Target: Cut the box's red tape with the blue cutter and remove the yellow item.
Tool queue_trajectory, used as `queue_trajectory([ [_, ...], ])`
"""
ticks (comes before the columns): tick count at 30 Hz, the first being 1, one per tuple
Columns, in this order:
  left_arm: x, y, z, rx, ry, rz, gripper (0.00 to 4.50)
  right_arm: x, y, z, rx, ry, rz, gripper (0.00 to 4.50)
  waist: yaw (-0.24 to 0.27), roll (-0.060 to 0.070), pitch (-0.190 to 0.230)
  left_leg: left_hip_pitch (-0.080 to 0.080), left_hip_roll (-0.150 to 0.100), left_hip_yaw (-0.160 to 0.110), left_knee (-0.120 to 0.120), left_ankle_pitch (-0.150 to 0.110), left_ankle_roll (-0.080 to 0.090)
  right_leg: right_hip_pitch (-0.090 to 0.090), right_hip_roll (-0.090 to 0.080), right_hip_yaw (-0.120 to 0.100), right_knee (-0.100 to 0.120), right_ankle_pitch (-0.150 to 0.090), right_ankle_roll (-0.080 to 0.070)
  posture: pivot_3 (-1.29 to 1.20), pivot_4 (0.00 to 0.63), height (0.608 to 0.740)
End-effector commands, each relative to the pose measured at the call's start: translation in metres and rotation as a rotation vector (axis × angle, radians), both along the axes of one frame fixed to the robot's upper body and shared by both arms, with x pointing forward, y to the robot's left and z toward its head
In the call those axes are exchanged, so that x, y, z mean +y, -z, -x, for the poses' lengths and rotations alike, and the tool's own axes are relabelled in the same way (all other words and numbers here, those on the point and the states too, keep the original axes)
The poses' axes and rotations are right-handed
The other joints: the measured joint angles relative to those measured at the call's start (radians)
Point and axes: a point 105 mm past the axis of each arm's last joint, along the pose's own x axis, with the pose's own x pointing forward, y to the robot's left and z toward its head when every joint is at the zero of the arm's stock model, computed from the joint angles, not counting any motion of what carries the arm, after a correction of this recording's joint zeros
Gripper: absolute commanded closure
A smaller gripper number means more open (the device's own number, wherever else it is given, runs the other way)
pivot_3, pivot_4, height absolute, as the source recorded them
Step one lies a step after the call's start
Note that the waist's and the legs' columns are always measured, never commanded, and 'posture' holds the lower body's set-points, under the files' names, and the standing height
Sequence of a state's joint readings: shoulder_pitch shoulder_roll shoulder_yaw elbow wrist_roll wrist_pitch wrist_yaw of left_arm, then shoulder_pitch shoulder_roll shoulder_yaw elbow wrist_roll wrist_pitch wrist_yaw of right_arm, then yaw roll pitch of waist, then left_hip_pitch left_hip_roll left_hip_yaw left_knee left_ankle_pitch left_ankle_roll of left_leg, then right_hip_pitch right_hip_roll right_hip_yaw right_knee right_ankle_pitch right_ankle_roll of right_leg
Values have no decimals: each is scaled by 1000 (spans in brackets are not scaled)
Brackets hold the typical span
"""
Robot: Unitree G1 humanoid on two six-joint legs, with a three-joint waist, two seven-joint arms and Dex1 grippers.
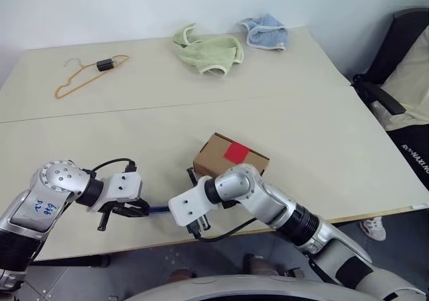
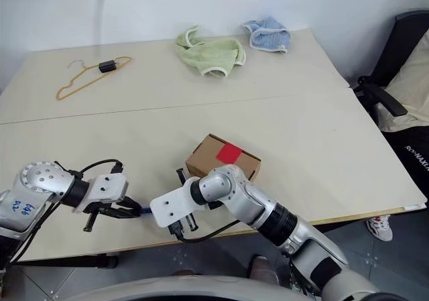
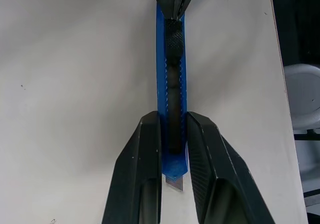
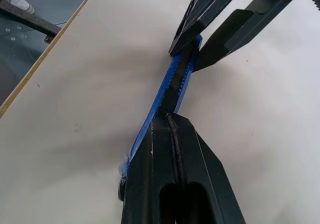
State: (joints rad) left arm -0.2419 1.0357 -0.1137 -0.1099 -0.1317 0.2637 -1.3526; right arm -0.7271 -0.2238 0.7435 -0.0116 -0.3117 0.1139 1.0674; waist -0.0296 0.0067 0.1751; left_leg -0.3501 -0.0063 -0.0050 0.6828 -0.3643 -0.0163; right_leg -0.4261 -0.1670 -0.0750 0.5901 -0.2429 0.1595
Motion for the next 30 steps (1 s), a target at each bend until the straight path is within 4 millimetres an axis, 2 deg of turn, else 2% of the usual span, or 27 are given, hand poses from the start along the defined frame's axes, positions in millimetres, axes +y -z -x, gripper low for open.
queue_trajectory([
  [1,-4,28,15,117,11,-22,4090,8,1,5,-9,-33,5,4475,0,0,0,0,0,0,0,0,0,0,0,0,0,0,0,0,150,740],
  [11,-3,29,14,107,-1,-17,4090,5,-4,1,-21,-30,-3,4475,0,0,-1,0,0,0,0,0,0,0,0,0,0,0,0,0,150,740],
  [13,-3,29,15,107,-4,-14,4090,1,-12,-1,-22,-22,-16,4475,0,0,-1,0,0,0,0,0,0,0,0,0,0,0,0,0,150,740],
  [15,-3,28,13,87,-17,0,4090,-3,-30,-3,33,14,-88,4475,2,0,-1,0,0,0,0,0,0,0,0,0,0,0,0,0,150,740],
  [19,-3,20,2,-21,-44,65,4090,-25,-64,-4,180,89,-203,4475,7,0,-1,0,0,0,0,0,0,0,0,0,0,0,0,0,150,740],
  [22,-2,10,-8,-109,-86,133,4090,-47,-81,-7,290,164,-266,4475,21,0,-1,0,0,0,1,0,0,0,0,0,0,1,-1,0,150,740],
  [25,-1,-4,-20,-225,-107,207,4090,-72,-99,-19,397,294,-339,4475,35,0,-1,-1,1,-1,2,1,-1,0,0,-1,0,2,-2,0,150,740],
  [27,-2,-10,-27,-280,-119,239,4090,-81,-106,-24,427,349,-360,4475,34,-1,-1,-1,1,-1,2,1,-1,0,0,-1,0,3,-3,0,150,740],
  [28,-2,-16,-33,-343,-122,262,4090,-87,-111,-28,450,383,-375,4475,32,-1,-1,-1,1,-1,2,1,-1,0,0,-1,0,3,-3,0,150,740],
  [30,-2,-35,-54,-504,-176,330,4090,-101,-125,-33,519,451,-404,4126,31,-2,0,-2,1,-1,2,1,-1,0,0,-1,0,3,-3,0,150,740],
])
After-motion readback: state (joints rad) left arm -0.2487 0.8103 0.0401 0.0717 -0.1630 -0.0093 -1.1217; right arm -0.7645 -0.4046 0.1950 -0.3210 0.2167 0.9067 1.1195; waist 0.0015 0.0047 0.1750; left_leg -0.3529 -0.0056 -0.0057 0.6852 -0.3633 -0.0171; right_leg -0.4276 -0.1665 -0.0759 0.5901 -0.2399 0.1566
